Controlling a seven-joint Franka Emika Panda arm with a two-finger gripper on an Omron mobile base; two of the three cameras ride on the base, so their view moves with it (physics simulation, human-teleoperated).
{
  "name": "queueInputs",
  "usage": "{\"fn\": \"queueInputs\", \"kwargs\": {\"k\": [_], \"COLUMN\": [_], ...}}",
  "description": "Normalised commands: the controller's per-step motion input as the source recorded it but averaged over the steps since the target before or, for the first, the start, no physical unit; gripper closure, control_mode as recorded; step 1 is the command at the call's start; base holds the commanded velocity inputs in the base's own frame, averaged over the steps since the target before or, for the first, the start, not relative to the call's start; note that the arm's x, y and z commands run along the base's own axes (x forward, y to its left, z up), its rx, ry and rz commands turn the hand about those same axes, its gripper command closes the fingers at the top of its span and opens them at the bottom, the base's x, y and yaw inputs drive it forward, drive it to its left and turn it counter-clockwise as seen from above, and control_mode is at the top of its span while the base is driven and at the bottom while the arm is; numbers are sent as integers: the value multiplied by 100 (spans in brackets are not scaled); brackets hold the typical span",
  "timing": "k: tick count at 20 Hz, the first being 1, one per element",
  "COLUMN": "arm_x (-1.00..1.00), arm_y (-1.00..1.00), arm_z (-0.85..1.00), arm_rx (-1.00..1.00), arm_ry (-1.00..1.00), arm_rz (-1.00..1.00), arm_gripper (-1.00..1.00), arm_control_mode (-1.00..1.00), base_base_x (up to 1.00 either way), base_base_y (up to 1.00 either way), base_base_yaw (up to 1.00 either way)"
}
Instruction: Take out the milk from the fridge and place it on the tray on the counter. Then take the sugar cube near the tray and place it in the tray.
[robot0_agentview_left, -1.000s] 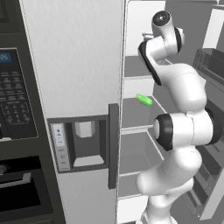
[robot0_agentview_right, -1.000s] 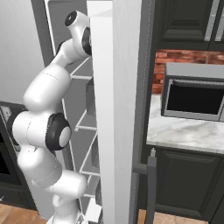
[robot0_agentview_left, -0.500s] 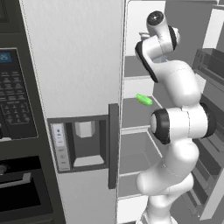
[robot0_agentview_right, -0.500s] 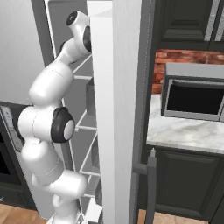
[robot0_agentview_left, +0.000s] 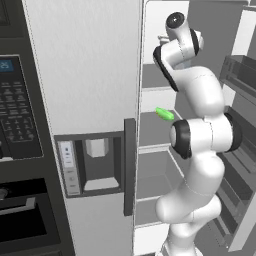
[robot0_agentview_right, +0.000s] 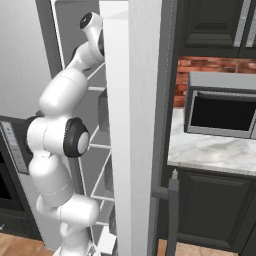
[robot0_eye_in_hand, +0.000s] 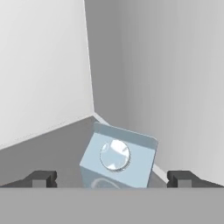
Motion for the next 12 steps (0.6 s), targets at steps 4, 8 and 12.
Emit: {"fn": "queueInputs", "kwargs": {"k": [4, 8, 12], "arm_x": [7, 2, 4], "arm_y": [-13, -9, -1], "arm_z": [-6, -11, -12], "arm_rx": [0, 0, 0], "arm_ry": [0, 0, 0], "arm_rz": [0, 0, 0], "arm_gripper": [-100, -100, -100], "arm_control_mode": [-100, -100, -100], "base_base_x": [0, 0, 0], "base_base_y": [0, 0, 0], "base_base_yaw": [0, 0, 0]}}
